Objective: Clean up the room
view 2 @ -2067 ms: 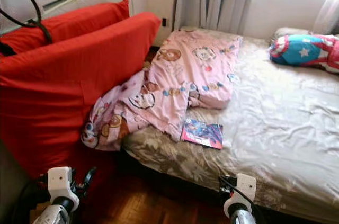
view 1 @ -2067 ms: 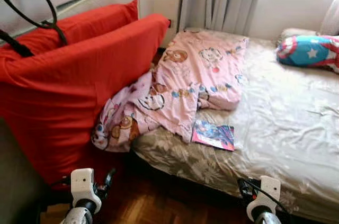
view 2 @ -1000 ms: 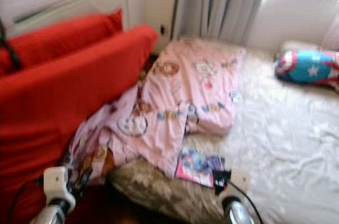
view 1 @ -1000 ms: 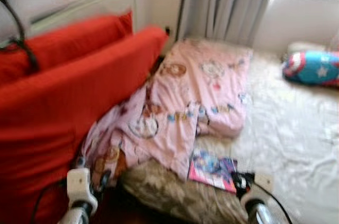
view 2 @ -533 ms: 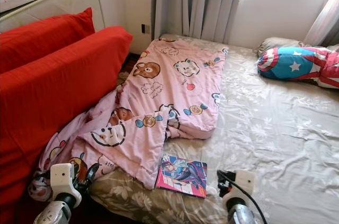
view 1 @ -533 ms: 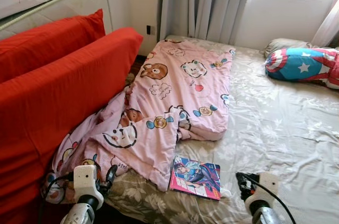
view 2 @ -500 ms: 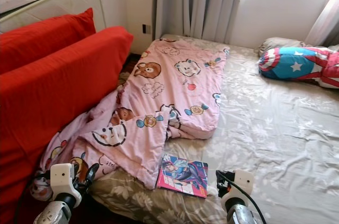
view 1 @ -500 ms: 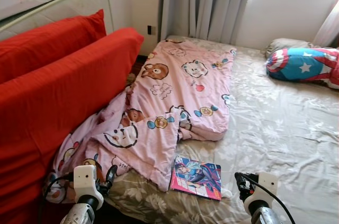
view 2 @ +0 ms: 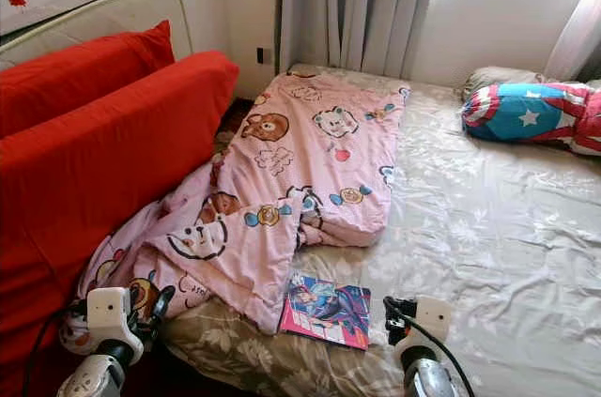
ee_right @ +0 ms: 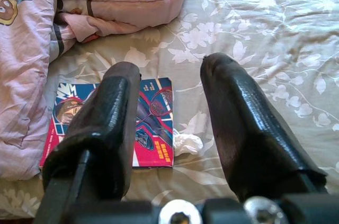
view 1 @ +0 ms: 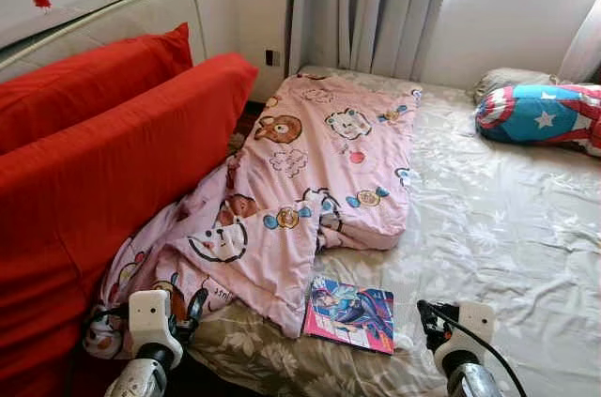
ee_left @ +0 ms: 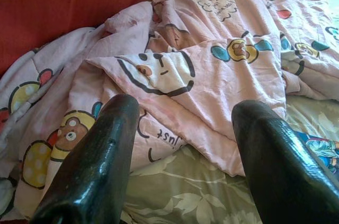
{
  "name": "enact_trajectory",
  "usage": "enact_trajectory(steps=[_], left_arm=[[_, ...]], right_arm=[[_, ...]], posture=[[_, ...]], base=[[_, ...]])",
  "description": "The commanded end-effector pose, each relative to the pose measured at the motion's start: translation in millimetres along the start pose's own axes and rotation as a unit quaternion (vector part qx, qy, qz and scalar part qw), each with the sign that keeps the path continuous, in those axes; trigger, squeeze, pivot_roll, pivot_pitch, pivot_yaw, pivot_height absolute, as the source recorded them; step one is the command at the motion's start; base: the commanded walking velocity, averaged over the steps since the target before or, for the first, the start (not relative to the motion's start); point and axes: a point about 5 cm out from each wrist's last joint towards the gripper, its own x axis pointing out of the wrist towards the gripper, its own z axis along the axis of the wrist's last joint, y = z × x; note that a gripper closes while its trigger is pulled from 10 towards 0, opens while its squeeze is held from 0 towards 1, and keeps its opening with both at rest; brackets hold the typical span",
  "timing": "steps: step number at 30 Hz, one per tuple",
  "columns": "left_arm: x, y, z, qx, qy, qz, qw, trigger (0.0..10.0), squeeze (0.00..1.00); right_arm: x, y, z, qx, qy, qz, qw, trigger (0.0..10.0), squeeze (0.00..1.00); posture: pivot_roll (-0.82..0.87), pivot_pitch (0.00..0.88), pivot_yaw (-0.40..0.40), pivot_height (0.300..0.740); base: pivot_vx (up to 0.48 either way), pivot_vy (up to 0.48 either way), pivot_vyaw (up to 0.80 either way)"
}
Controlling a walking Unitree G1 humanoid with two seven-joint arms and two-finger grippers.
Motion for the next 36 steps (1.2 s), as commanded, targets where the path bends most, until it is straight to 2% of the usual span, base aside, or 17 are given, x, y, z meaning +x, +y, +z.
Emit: enact_trajectory(steps=[1,14,21,24,36], left_arm=[[2.3,-1.6,2.9,-0.006,-0.003,0.001,1.0,10.0,0.0],[0.8,-1.9,0.0,-0.009,0.001,0.005,1.0,10.0,0.0],[0.6,-2.4,-0.4,-0.009,0.001,0.004,1.0,10.0,0.0],[0.4,-3.1,-0.9,-0.009,0.002,0.003,1.0,10.0,0.0],[-1.6,-2.8,-4.6,-0.005,0.011,0.0,1.0,10.0,0.0]], right_arm=[[1.2,-3.8,2.6,-0.006,0.002,-0.006,1.0,10.0,0.0],[1.3,-5.2,4.5,-0.001,-0.006,-0.013,1.0,10.0,0.0],[1.5,-4.7,1.3,-0.012,0.014,-0.007,1.0,10.0,0.0],[1.6,-4.3,1.6,-0.011,0.011,-0.006,1.0,10.0,0.0],[1.1,-4.7,1.2,-0.011,0.011,-0.007,1.0,10.0,0.0]], posture=[[0.07,0.0,-0.073,0.695],[0.06,0.0,-0.073,0.69],[0.06,0.0,-0.074,0.69],[0.06,0.0,-0.075,0.675],[0.06,0.0,-0.074,0.675]], base=[[0.0,0.0,0.0],[0.0,0.0,0.0],[0.0,0.0,0.0],[0.0,0.0,0.0],[0.0,0.0,0.0]])
